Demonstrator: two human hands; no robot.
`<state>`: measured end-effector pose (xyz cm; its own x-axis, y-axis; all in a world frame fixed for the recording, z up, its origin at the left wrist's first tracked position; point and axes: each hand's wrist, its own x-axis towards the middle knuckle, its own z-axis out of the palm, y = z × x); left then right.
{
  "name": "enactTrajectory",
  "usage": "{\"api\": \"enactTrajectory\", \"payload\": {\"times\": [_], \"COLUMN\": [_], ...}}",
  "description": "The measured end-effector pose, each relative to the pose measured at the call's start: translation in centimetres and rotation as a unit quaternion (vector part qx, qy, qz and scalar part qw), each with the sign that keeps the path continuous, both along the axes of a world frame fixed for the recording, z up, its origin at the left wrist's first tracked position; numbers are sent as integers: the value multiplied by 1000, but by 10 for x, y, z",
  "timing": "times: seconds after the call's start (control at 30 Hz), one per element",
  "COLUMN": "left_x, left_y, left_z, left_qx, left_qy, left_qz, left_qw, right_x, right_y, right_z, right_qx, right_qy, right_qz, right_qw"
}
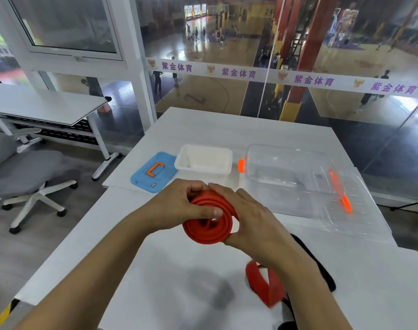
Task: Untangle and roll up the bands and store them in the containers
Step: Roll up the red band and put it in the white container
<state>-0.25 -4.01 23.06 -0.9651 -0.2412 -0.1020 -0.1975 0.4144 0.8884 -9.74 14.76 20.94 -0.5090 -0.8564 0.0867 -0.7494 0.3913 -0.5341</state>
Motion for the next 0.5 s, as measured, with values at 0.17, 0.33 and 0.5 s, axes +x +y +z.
{"api": "enactTrajectory", "payload": {"times": [0.17, 0.33, 0.5], "left_x": [3, -6, -16], "left_y": [11, 23, 43], "left_z": [-15, -14, -17], "left_qx": [53, 157, 257], "left_qy": [122, 208, 224], "left_qz": [83, 227, 311], "left_qw": [988, 938, 887], "right_x": [-8, -5, 9], "right_y": [12, 14, 2], "right_z": [4, 5, -4], "right_qx": [-54, -111, -185], "right_qy": [-58, -121, -144], "right_qz": [-35, -81, -73], "right_qw": [996, 983, 969]}}
